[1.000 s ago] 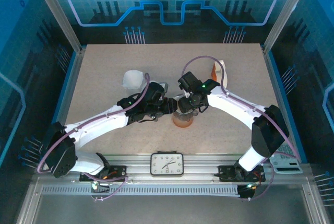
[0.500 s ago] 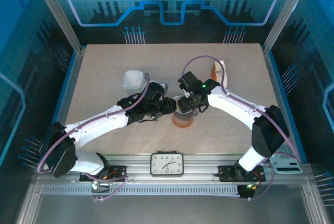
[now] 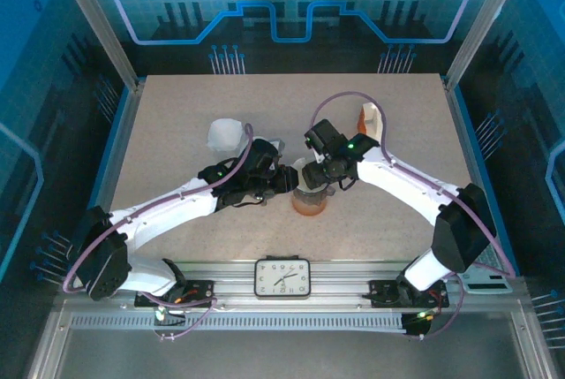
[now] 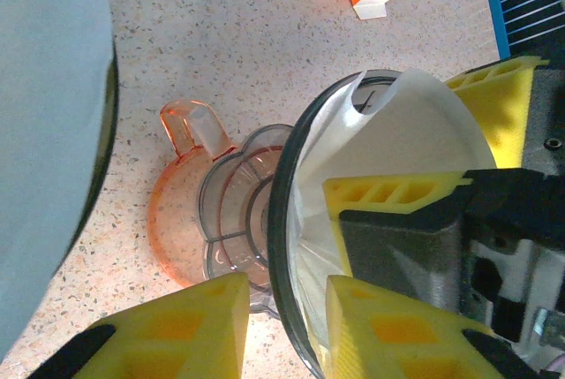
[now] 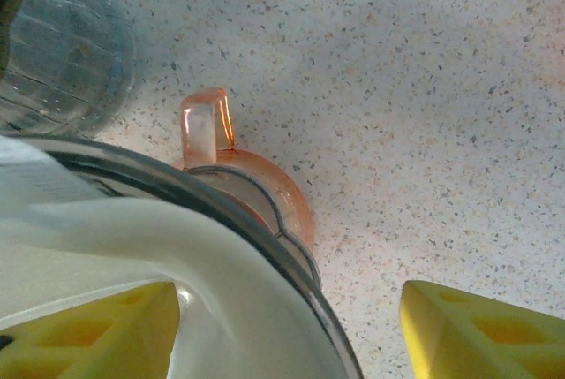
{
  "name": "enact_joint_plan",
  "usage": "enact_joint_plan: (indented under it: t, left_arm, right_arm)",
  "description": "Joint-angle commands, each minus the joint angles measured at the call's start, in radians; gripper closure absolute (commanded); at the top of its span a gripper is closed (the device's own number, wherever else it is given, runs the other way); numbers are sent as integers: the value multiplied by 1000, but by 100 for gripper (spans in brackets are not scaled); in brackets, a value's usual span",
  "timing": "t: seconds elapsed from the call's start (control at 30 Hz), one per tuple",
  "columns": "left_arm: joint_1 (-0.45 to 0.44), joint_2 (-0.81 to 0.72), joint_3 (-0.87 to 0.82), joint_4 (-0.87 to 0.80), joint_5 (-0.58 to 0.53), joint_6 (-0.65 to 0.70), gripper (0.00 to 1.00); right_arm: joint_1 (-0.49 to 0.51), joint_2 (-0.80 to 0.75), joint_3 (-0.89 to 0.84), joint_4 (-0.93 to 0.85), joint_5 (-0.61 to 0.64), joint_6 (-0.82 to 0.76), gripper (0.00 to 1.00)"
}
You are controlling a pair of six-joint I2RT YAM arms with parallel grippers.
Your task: Place the coffee filter in the dripper
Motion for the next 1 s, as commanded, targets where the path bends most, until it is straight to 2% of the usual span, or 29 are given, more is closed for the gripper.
enact_joint_plan:
  t: [0.0,0.4,0.77,0.97]
  left_arm:
    - [3,3,-5,-5,21,1,70]
    - [3,3,-10,3,22,-2,70]
    - [3,-1,-19,7,25,-3,70]
    - [3,3,-19,8,27,-4,70]
  right_arm:
    - [-11,32,-22,0,16,15,32]
    - [-11,43,7,-8,32,15,32]
    - [-6,74,-41,4,44,26,31]
    - [-4,42,-25,2,44,26,31]
